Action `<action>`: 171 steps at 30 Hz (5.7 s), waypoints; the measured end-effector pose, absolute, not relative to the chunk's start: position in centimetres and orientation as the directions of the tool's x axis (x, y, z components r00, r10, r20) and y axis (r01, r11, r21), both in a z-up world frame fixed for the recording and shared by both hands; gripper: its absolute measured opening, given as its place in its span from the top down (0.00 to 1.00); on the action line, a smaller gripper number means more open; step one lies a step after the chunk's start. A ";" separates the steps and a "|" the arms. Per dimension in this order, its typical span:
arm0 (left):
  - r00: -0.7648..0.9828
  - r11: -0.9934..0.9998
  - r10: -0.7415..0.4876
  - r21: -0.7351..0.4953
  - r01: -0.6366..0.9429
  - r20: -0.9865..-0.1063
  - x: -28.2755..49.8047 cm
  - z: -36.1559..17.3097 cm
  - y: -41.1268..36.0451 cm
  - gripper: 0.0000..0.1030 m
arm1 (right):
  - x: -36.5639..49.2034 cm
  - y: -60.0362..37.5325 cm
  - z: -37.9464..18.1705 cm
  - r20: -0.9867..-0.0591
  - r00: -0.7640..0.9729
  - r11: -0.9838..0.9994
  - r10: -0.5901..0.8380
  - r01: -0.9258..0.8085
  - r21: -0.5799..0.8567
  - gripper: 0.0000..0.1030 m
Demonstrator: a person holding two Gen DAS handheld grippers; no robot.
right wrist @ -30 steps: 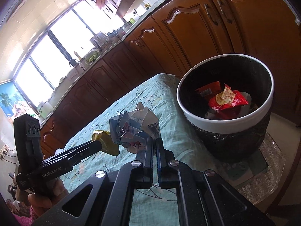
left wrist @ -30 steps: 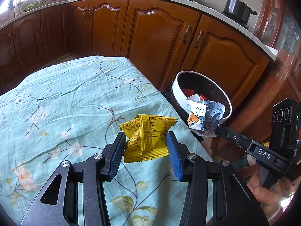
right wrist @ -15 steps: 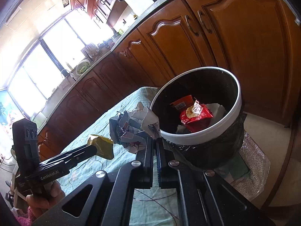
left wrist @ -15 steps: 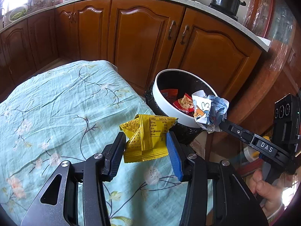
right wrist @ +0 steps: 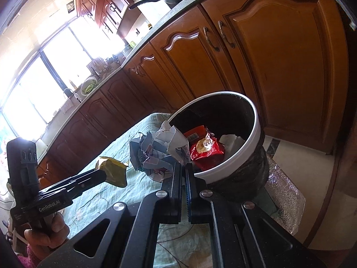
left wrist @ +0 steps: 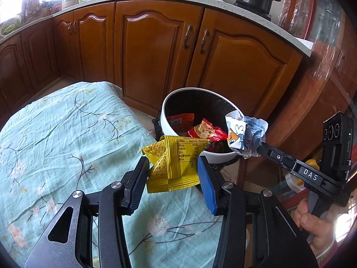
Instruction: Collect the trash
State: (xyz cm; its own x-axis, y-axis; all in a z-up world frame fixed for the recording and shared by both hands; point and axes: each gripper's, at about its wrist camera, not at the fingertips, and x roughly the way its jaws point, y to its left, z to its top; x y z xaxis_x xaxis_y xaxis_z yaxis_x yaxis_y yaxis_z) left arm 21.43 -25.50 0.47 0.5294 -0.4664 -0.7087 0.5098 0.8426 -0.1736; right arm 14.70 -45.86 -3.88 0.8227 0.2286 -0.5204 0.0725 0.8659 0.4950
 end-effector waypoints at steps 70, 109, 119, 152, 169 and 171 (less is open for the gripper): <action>0.448 0.811 -0.447 -0.140 0.568 -0.774 28.3 -1.8 -35.4 0.40 | 21.1 -50.6 -3.1 -0.622 0.775 0.915 0.108 0.167 0.368 0.58; 0.887 0.969 -0.239 -0.158 0.191 -0.395 10.1 7.6 -2.5 0.00 | 7.4 -26.2 9.6 -0.126 0.969 0.962 0.210 -0.183 0.201 0.00; 0.921 0.992 -0.108 -0.103 0.074 -0.374 6.7 4.0 -0.5 0.00 | 6.5 -23.0 4.2 -0.113 0.968 0.963 0.224 -0.202 0.177 0.00; 0.921 1.000 -0.023 -0.013 0.019 -0.389 4.6 0.8 -1.7 0.00 | 5.7 -22.2 -0.5 -0.192 0.959 0.971 0.208 -0.179 0.158 0.00; 0.925 1.000 -0.009 -0.007 0.007 -0.380 4.1 0.9 -1.9 0.00 | 5.7 -22.2 -0.6 -0.195 0.956 0.970 0.219 -0.192 0.149 0.00; 0.925 1.000 -0.009 -0.008 0.006 -0.379 4.1 0.9 -1.9 0.00 | 5.6 -22.2 -0.6 -0.195 0.956 0.970 0.219 -0.192 0.151 0.00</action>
